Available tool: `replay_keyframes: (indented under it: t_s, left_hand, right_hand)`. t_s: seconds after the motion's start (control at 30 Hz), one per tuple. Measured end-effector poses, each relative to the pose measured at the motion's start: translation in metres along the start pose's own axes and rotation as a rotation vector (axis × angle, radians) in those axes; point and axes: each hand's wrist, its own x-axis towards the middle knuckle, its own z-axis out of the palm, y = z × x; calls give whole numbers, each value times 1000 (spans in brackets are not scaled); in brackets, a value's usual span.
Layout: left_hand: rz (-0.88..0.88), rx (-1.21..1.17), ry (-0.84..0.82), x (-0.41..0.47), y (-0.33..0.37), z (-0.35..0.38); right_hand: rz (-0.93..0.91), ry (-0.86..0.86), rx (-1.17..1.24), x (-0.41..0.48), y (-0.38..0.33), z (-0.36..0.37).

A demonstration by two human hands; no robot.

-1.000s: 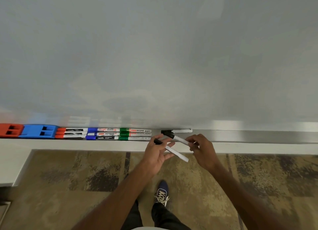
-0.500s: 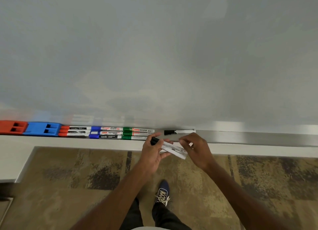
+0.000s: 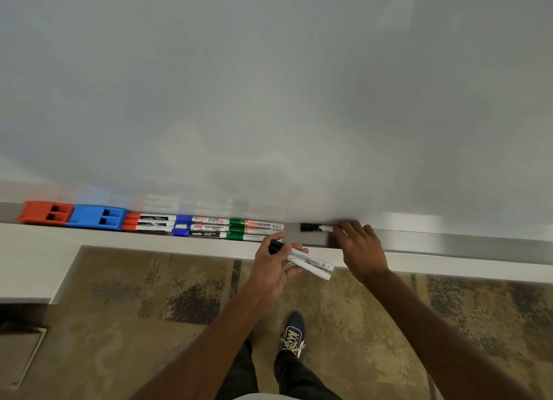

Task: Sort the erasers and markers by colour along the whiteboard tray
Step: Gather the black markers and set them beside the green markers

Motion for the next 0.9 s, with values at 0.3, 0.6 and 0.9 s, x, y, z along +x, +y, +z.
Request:
replay_keyframes:
  t_s: [0.3, 0.6, 0.9]
  left_hand:
    - [-10, 20, -15, -4, -1, -1]
    - [-35, -91, -57, 3, 1, -5]
    - [3, -137, -92, 5, -1, -5]
  right_hand:
    - [8, -19, 64, 8, -3, 6]
    - [384, 73, 958, -4, -15, -13]
    - [554, -152, 1749, -28, -38, -17]
